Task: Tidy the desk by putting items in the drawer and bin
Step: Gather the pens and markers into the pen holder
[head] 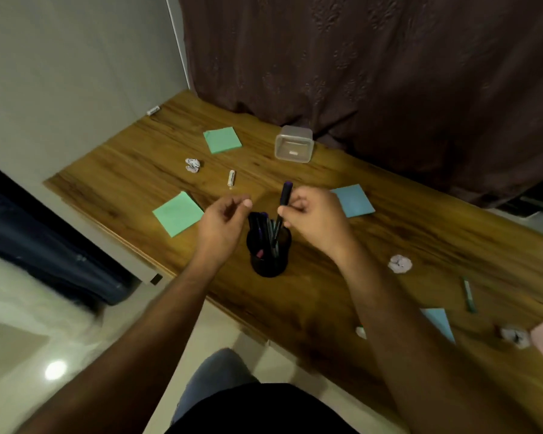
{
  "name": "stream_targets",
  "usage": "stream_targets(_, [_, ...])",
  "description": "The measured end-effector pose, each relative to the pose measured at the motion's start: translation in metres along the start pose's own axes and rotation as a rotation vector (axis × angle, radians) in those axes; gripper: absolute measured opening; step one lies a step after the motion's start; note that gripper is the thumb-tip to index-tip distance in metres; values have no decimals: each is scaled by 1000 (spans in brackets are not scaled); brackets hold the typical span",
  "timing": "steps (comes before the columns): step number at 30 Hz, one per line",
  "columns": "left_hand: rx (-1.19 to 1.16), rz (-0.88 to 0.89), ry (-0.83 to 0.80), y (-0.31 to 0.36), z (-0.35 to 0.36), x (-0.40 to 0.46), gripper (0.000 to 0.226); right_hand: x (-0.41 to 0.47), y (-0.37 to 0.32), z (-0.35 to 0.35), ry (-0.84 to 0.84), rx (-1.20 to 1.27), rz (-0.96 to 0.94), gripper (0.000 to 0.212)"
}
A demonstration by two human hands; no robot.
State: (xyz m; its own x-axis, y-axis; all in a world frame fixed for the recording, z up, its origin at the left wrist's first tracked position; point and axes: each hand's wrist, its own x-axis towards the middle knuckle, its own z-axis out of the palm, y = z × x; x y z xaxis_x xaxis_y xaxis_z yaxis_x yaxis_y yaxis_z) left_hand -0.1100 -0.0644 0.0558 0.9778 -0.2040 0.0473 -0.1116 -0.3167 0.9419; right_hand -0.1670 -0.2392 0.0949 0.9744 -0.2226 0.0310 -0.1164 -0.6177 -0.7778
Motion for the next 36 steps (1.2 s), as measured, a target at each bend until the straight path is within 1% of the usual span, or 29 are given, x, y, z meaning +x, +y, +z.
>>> stream_targets(2, [-23,-50,18,-4,5,-8,24,-6,6,11,-3,-54,25,8])
stream_targets(4, [-21,-50,17,-7,9,-14,22,-10,8,21,-9,-89,61,12])
stream_targets(6, [14,-21,15,-8,10,-18,25,-12,10,31,-19,-149,66,12])
stream_targets(8, [101,28,44,-6,8,-19,28,-16,10,37,-35,-204,78,10])
stream_targets(10, [144,59,64,-3,5,-18,31,-20,11,41,-36,-221,94,15])
stream_targets(13, [134,83,27,3,1,-18,31,-25,9,39,20,-208,98,22])
stream_targets(16, [172,106,6,10,-3,-22,32,-30,9,32,115,-139,121,20])
stream_targets(17, [203,127,12,13,-4,-24,33,-33,11,30,124,-129,143,20])
stream_targets(19, [237,200,20,22,-4,-30,31,-42,17,25,143,-128,175,20])
stream_targets(22, [239,405,-3,34,1,-39,23,-57,31,20,210,-63,222,20])
stream_targets(24, [238,514,-68,41,13,-45,19,-65,39,15,223,-33,277,21])
stream_targets(26, [242,558,-142,47,28,-50,20,-71,49,9,225,-17,300,23])
stream_targets(29, [248,545,-242,50,52,-58,21,-82,61,-5,239,-4,301,24])
stream_targets(33, [264,493,-333,48,88,-60,25,-97,80,-31,291,-79,297,11])
stream_targets(36, [367,409,-375,36,122,-52,32,-110,99,-58,315,-115,304,9])
